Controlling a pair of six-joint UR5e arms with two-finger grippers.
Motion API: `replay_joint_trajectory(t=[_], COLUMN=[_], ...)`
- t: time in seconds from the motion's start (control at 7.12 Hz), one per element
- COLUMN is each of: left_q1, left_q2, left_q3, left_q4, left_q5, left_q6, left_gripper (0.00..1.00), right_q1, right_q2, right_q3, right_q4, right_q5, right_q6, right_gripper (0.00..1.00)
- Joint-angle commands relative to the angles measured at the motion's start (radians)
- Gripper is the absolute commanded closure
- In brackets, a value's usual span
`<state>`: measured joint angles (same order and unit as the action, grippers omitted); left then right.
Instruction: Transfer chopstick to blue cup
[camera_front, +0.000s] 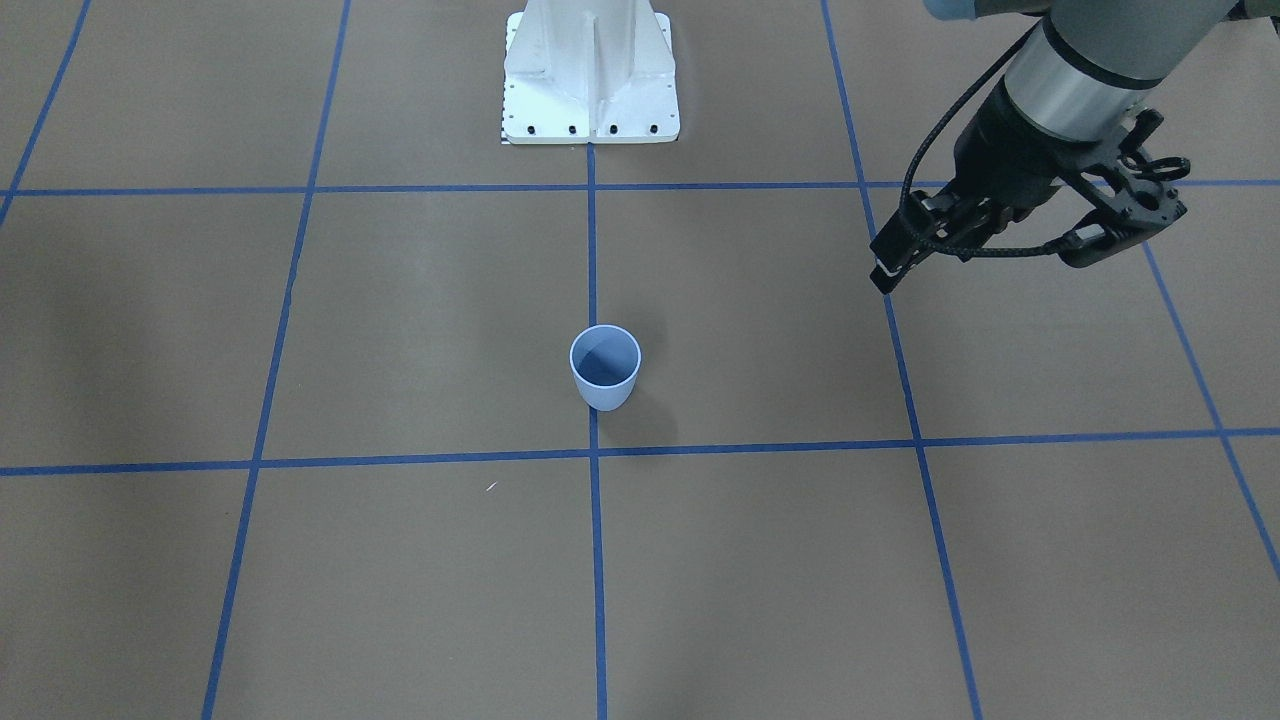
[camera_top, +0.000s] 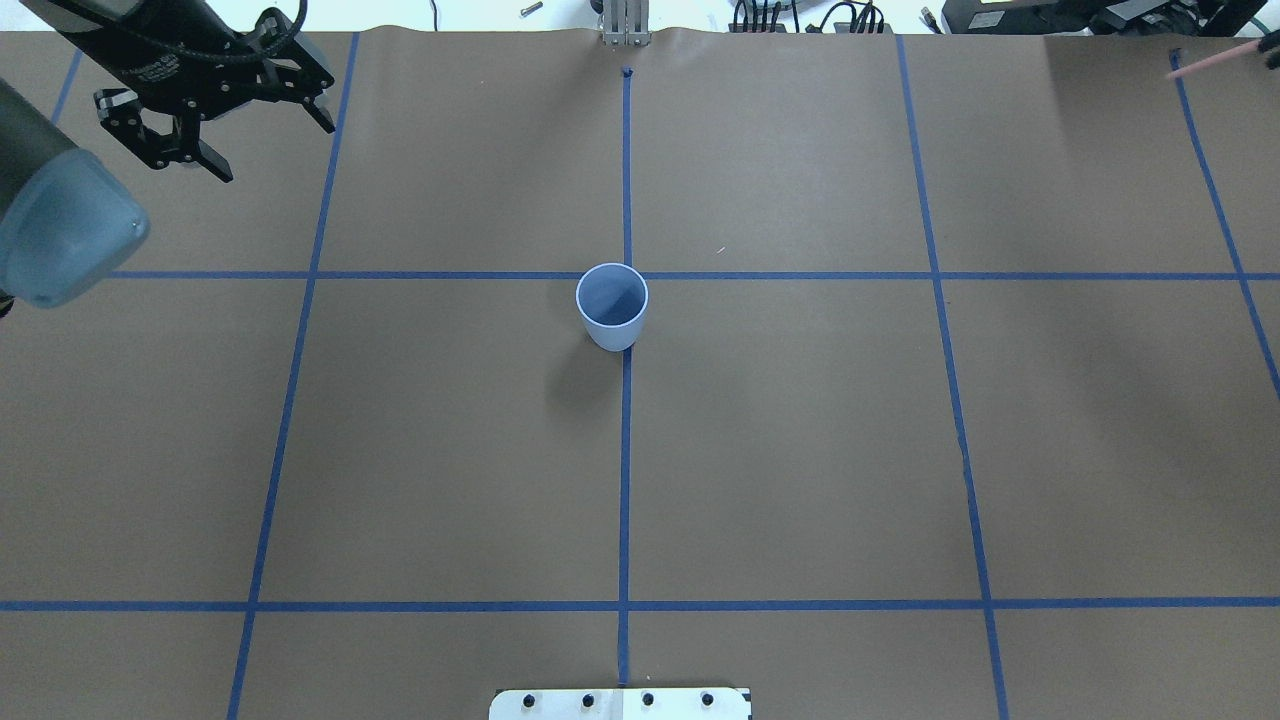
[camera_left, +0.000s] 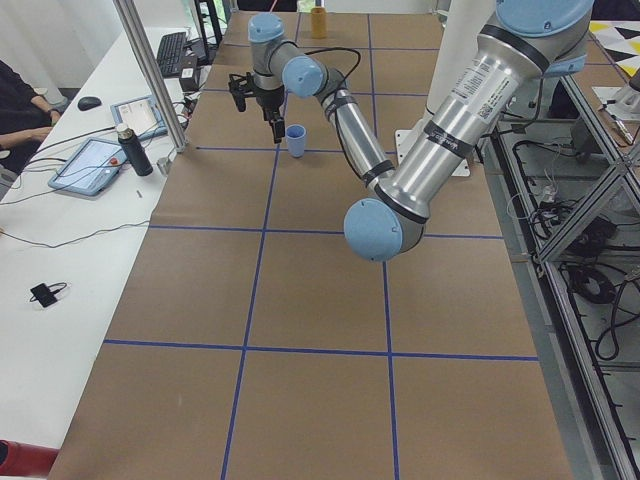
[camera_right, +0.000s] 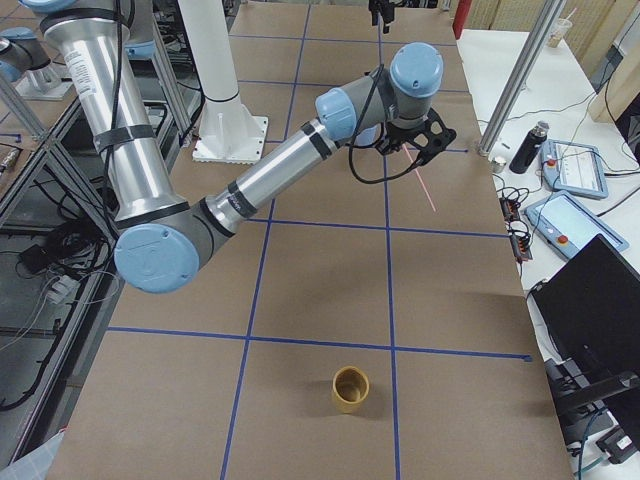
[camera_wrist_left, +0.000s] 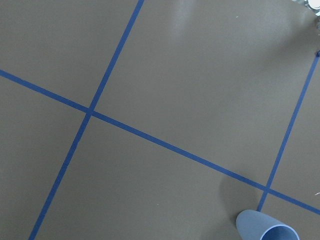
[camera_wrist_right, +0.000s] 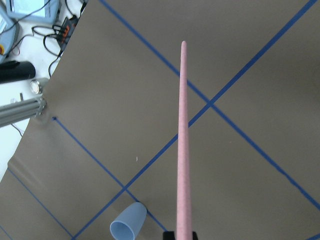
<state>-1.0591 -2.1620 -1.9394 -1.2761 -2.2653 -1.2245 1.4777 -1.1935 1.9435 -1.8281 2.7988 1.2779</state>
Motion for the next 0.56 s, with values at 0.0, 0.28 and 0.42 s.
replay_joint_trajectory(t=[0.0, 0.28, 0.42], left_q1=[-0.044, -0.094, -0.111], left_q2=[0.059, 0.115, 0.120], left_q3=[0.007, 0.020, 0.043], left_q4=[0.001, -0.002, -0.003], left_q5=[0.000, 0.000, 0.000], left_q6=[0.132, 0.259, 0.288], left_gripper=[0.02, 0.02, 0.02], right_q1=[-0.150, -0.291, -0.347], right_q2=[0.156, 0.263, 0.308], right_q3=[-0.003, -0.003, -0.008], right_q4=[0.003, 0.010, 0.041], right_q5=[-0.001, -0.010, -0.025], right_q6=[0.133, 0.286, 0.369], right_gripper=[1.00, 1.00, 1.00])
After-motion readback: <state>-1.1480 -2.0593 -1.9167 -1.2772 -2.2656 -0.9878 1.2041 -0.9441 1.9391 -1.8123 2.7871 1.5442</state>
